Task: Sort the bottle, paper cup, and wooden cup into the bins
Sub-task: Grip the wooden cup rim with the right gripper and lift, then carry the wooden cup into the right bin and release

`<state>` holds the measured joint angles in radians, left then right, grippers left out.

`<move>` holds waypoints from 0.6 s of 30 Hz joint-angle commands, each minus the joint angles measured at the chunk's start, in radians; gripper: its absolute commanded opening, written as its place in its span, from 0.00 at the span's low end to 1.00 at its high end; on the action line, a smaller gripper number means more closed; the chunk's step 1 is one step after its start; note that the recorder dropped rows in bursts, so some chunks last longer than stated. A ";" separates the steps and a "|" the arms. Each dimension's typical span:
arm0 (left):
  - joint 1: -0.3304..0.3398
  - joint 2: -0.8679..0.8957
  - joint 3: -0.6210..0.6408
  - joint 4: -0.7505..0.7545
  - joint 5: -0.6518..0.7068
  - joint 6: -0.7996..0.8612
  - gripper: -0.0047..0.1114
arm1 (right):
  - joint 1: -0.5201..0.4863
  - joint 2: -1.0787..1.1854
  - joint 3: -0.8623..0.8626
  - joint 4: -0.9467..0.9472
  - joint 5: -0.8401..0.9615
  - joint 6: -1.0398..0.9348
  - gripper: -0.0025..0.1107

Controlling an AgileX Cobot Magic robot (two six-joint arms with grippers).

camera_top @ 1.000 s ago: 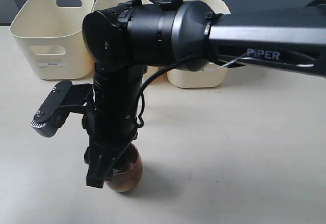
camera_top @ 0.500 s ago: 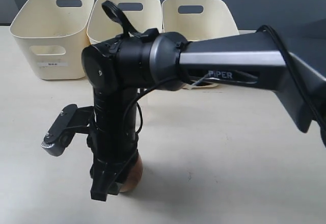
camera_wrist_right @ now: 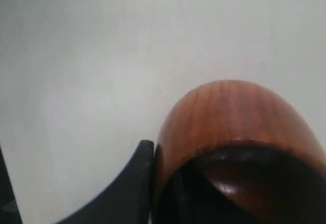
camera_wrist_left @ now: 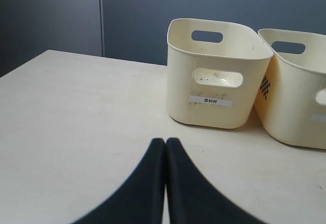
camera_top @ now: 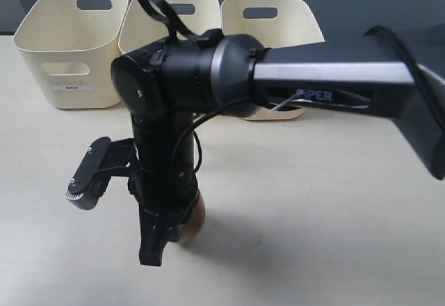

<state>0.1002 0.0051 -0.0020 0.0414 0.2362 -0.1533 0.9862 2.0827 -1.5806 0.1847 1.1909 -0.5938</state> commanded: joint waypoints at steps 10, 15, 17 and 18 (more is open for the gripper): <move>-0.003 -0.005 0.002 0.001 -0.005 -0.001 0.04 | -0.077 -0.337 -0.001 -0.272 -0.057 0.096 0.02; -0.003 -0.005 0.002 0.001 -0.005 -0.001 0.04 | -0.232 -0.397 -0.001 -0.259 -0.141 0.120 0.02; -0.003 -0.005 0.002 0.001 -0.005 -0.001 0.04 | -0.300 -0.399 -0.001 -0.257 -0.191 0.140 0.02; -0.003 -0.005 0.002 0.001 -0.005 -0.001 0.04 | -0.326 -0.399 -0.001 -0.253 -0.216 0.142 0.02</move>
<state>0.1002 0.0051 -0.0020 0.0414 0.2362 -0.1533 0.7389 1.6932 -1.5806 -0.0635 1.0507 -0.4736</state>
